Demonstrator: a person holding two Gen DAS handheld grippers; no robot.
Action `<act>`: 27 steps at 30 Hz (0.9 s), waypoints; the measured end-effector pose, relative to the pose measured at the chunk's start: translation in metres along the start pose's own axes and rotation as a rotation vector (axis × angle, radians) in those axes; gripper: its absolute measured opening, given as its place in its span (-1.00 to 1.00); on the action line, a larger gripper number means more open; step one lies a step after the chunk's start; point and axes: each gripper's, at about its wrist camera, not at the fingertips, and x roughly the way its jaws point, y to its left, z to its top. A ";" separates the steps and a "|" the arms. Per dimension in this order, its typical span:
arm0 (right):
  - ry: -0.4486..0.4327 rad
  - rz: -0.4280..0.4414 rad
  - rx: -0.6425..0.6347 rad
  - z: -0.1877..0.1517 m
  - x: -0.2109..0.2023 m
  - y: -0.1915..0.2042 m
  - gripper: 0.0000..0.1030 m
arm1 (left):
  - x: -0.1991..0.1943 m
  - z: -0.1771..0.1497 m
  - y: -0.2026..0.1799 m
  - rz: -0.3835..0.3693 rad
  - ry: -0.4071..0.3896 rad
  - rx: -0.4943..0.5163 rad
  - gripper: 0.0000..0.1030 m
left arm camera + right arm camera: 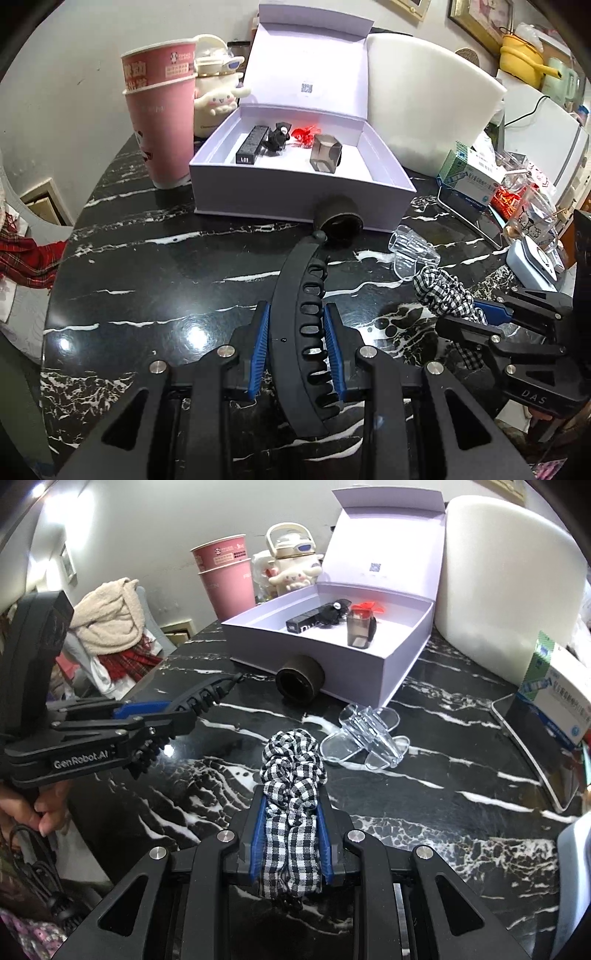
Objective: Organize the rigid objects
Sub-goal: 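Lift the comb clip and scrunchie and carry them over the lavender box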
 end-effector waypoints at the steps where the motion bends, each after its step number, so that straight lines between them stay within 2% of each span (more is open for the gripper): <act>1: 0.000 -0.002 -0.004 0.000 -0.001 0.001 -0.54 | -0.002 0.000 -0.002 0.010 -0.007 0.010 -0.45; 9: -0.020 -0.025 -0.025 0.007 -0.016 0.003 -0.54 | -0.018 0.011 -0.016 -0.002 -0.057 0.049 -0.44; 27: -0.075 -0.030 -0.017 0.038 -0.043 -0.010 -0.54 | -0.039 0.057 -0.049 -0.030 -0.167 0.142 -0.44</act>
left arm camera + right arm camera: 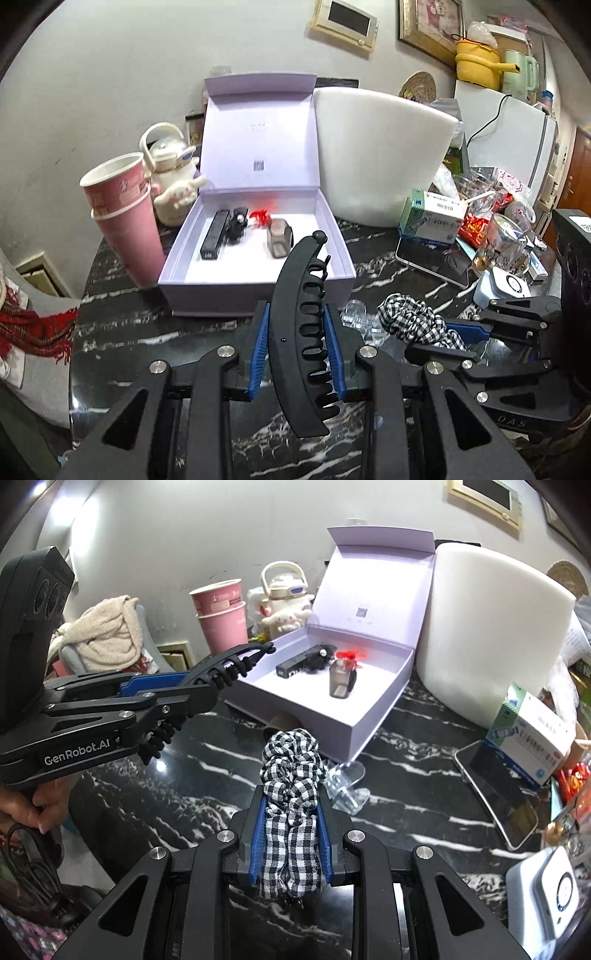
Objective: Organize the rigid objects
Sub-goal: 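Lift the comb clip and scrunchie and carry them over the lavender box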
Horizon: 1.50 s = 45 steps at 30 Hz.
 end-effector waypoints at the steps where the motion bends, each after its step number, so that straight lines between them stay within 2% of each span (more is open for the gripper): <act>1: -0.004 0.001 0.000 0.003 -0.001 -0.001 -0.54 | 0.000 0.003 0.000 -0.001 -0.005 0.001 -0.45; 28: -0.098 0.008 -0.051 0.082 0.008 -0.035 -0.54 | 0.027 0.079 0.009 0.008 -0.086 0.045 -0.45; 38: -0.093 -0.005 -0.060 0.104 0.026 -0.052 -0.54 | 0.057 0.099 0.017 -0.005 -0.072 0.045 -0.44; 45: -0.076 0.010 -0.050 0.114 0.049 -0.062 -0.54 | 0.086 0.103 0.031 0.001 -0.030 0.026 -0.44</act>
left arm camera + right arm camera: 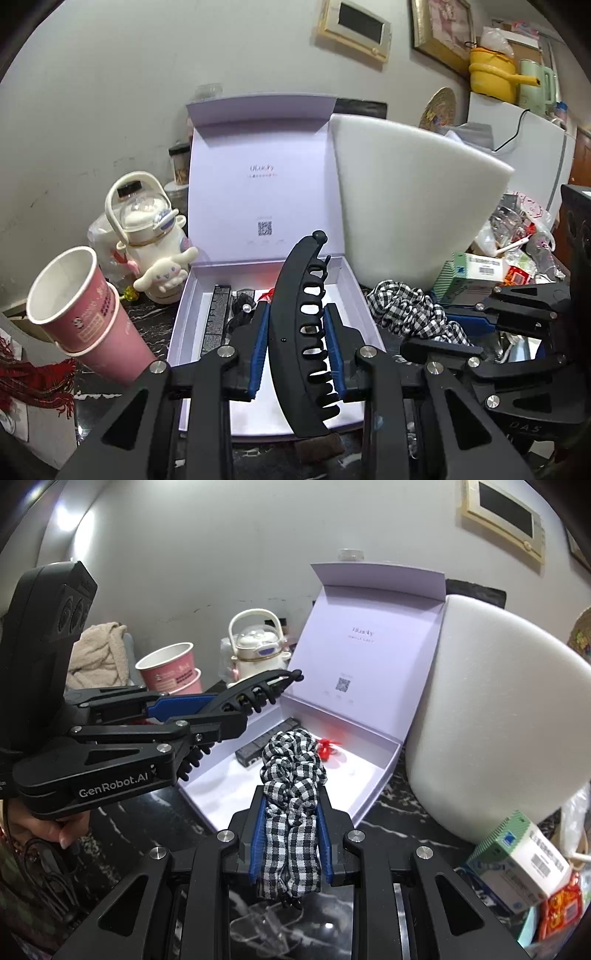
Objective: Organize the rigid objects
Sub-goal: 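Lift the comb clip and scrunchie and carry them over the lavender box, then lower the comb clip into the box with the left tool while the right tool lowers the scrunchie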
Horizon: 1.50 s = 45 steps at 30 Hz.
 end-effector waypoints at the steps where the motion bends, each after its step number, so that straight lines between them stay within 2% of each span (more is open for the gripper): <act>1: 0.002 0.005 0.000 0.001 0.004 -0.002 -0.54 | 0.006 0.000 0.003 0.000 0.009 -0.005 -0.45; 11: 0.016 0.040 0.000 0.017 0.042 -0.017 -0.54 | 0.044 0.004 0.021 0.011 0.061 -0.022 -0.45; 22: 0.042 0.036 0.007 0.025 0.078 -0.022 -0.54 | 0.078 0.006 0.039 0.035 0.106 -0.031 -0.45; 35: 0.097 0.001 0.034 0.018 0.113 -0.028 -0.53 | 0.115 0.003 0.052 0.060 0.177 -0.025 -0.44; 45: 0.126 -0.015 0.084 0.014 0.126 -0.040 -0.48 | 0.128 0.002 0.055 0.064 0.241 -0.045 -0.44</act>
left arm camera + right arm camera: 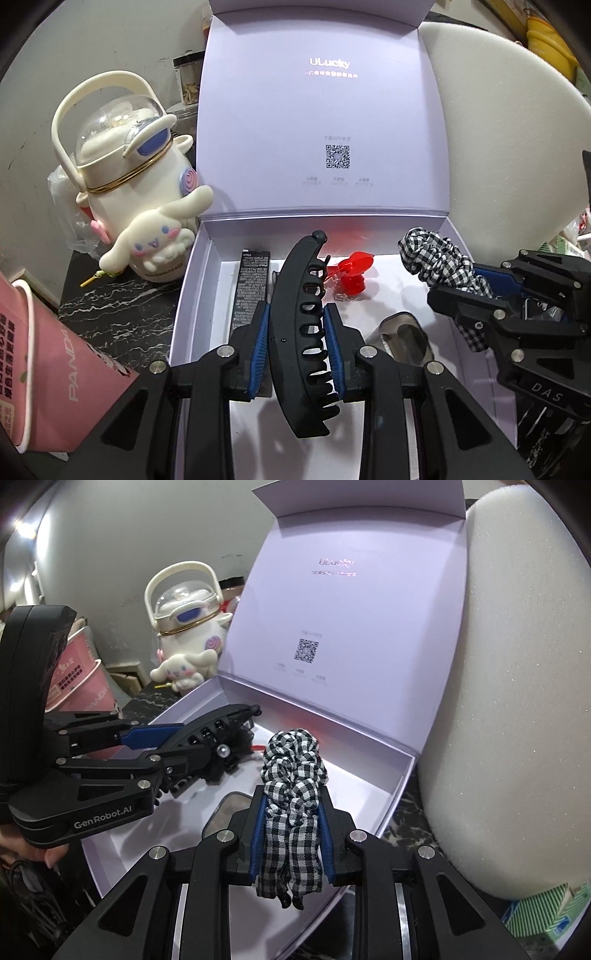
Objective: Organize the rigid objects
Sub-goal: 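Lower the comb clip into the box with the left tool while the right tool lowers the scrunchie, then open both tools and withdraw them from the lavender box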
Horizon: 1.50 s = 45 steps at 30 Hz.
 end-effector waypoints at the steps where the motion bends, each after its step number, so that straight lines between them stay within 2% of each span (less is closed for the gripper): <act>1: 0.001 -0.001 0.003 0.000 0.000 -0.001 -0.45 | 0.000 0.000 0.000 -0.005 0.002 -0.001 -0.44; 6: -0.005 -0.016 0.009 0.000 -0.006 -0.001 -0.26 | 0.002 0.004 -0.004 0.054 0.029 0.015 -0.44; 10: -0.006 -0.029 0.018 0.000 -0.011 -0.003 -0.25 | -0.002 0.007 -0.007 0.106 0.024 0.021 -0.43; 16: -0.017 -0.040 0.036 0.000 -0.023 -0.005 -0.16 | -0.012 0.007 -0.016 0.140 0.021 0.031 -0.42; 32: -0.081 -0.065 0.011 -0.002 -0.073 0.008 -0.05 | -0.066 0.001 -0.031 0.151 -0.057 0.047 -0.42; 45: -0.142 -0.071 -0.014 -0.020 -0.127 0.028 0.04 | -0.116 -0.018 -0.047 0.151 -0.125 0.062 -0.41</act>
